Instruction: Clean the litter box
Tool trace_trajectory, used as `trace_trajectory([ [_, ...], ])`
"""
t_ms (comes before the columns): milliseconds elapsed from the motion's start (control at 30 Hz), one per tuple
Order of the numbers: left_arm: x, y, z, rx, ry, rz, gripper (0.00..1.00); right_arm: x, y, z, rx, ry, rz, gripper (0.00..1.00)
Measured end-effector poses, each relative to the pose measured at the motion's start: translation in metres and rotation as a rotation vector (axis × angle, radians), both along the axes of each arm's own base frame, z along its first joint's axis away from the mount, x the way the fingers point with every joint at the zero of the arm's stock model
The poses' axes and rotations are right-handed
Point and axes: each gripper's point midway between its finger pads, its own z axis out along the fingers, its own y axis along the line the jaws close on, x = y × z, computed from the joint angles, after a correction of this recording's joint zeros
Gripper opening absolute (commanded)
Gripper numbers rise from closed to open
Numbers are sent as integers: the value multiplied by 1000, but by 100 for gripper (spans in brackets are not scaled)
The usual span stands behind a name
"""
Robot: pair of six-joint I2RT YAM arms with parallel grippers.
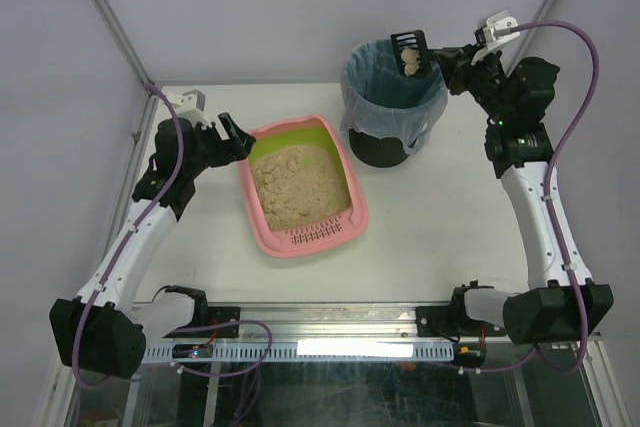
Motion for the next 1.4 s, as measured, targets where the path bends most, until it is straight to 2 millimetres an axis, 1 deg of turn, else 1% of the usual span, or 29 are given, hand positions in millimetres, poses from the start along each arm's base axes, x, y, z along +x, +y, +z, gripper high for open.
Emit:
trace_trajectory([
  [33,0,0,-2,1,5,0,78,-1,2,4,-21,-14,3,0],
  [133,1,0,-4,2,12,0,78,-1,3,7,-60,-29,-1,0],
  [367,1,0,-5,2,12,0,78,8,-2,5,-101,-32,-34,0],
  [533,1,0,-6,3,15,0,78,13,-6,4,-90,-14,-68,0],
  [633,1,0,-7,4,19,0,76,13,-9,8,-42,8,-104,0],
  [733,3,0,-13,7,36,1,69,10,-12,20,57,35,-149,0],
  [800,5,-1,-19,11,55,0,68,2,-10,28,137,50,-157,0],
  [867,5,-1,-27,17,83,0,68,-11,-4,37,227,69,-144,0],
  [933,3,0,-34,25,109,0,66,-27,11,47,304,84,-103,0],
  [967,3,0,-37,30,119,2,64,-36,22,51,337,94,-72,0],
  [1033,2,3,-40,41,130,13,62,-53,51,56,381,123,3,0],
  [1067,2,4,-41,44,131,17,61,-61,68,55,395,146,46,0],
  [1100,2,4,-41,46,132,18,61,-66,79,53,401,166,72,0],
  [1133,2,4,-42,48,134,19,60,-73,96,48,402,201,105,0],
  [1167,2,4,-43,49,136,19,60,-75,105,44,401,225,121,0],
  [1233,3,4,-46,54,145,18,60,-79,133,27,379,306,143,0],
  [1300,3,4,-51,61,161,17,59,-76,157,6,335,385,125,0],
  [1400,2,7,-57,76,180,22,59,-68,192,-34,221,489,73,0],
])
